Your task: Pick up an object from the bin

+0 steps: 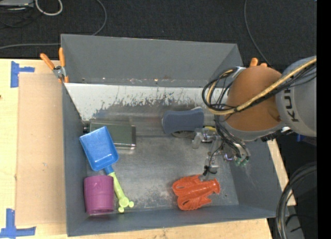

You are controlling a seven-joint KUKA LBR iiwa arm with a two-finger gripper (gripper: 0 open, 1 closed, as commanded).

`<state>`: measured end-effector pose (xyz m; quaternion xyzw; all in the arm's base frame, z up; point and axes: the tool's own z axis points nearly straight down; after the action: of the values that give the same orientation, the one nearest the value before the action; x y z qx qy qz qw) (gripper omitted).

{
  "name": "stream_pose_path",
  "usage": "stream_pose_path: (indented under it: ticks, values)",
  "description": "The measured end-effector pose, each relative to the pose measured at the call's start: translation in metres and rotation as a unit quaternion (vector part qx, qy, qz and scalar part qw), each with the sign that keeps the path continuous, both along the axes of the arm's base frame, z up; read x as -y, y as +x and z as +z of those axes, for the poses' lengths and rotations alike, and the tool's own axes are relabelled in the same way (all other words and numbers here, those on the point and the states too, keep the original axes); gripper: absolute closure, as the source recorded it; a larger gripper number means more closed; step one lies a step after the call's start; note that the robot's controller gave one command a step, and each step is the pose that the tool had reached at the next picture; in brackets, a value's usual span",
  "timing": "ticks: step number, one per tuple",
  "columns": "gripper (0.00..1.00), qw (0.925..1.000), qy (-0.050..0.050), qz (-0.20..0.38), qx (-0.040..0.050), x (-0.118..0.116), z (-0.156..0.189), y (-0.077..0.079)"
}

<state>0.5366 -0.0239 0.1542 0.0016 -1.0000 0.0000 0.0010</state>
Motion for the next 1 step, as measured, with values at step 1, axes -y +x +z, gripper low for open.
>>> stream_pose_path:
  ticks: [1]
  values:
    - [0.00, 1.0000, 0.000, 0.000, 0.0000, 0.0000, 0.0000, 0.0000]
